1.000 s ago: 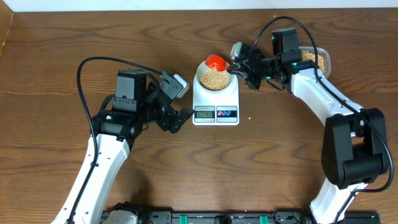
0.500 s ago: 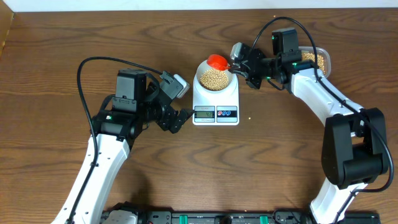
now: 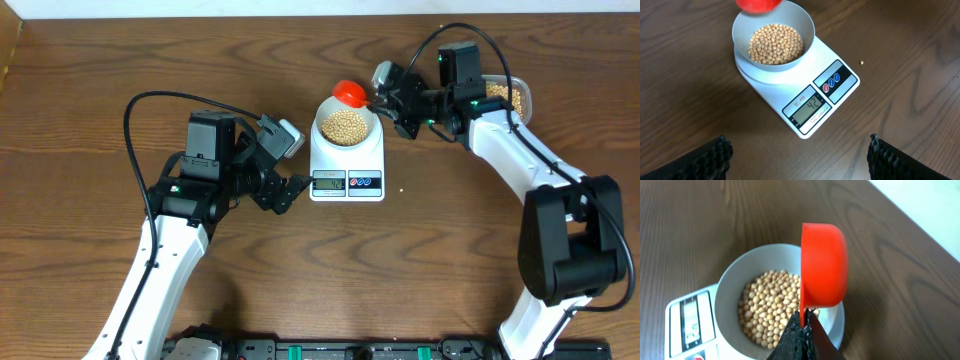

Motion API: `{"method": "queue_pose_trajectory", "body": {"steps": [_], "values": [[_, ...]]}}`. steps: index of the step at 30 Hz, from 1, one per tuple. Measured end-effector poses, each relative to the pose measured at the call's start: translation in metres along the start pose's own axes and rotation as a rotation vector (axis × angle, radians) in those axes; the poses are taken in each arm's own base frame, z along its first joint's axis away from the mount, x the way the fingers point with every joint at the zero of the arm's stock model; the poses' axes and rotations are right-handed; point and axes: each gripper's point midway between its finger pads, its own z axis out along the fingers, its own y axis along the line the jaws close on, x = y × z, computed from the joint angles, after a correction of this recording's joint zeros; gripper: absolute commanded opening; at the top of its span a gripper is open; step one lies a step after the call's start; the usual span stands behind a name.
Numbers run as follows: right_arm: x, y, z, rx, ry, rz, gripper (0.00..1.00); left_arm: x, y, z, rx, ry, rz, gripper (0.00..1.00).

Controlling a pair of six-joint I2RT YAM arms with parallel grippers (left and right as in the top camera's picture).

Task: Scoop item into bowl and weigh 50g on scale
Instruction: 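Return the red scoop with the right gripper to the tub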

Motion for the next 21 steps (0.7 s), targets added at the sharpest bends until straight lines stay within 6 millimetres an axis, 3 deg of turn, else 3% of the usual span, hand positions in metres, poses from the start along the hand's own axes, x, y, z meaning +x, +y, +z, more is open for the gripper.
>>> {"method": "queue_pose_trajectory", "body": {"steps": [4, 8, 11, 15, 19, 21], "values": [[-0.015, -0.011, -0.016, 0.084, 0.001, 0.069, 0.01, 0.0, 0.0, 0.0, 0.0, 0.0, 0.0, 0.89], [-0.03, -0.036, -0.05, 0.258, 0.012, 0.18, 0.01, 0.0, 0.0, 0.0, 0.0, 0.0, 0.0, 0.89], [-0.026, -0.055, -0.079, 0.406, 0.05, 0.274, 0.01, 0.0, 0.0, 0.0, 0.0, 0.0, 0.0, 0.89], [0.011, -0.077, -0.115, 0.609, 0.188, 0.403, 0.01, 0.0, 0.0, 0.0, 0.0, 0.0, 0.0, 0.89], [0.055, -0.086, -0.143, 0.745, 0.334, 0.512, 0.01, 0.0, 0.0, 0.0, 0.0, 0.0, 0.0, 0.89], [0.067, -0.091, -0.156, 0.794, 0.367, 0.544, 0.01, 0.0, 0.0, 0.0, 0.0, 0.0, 0.0, 0.89]]}}
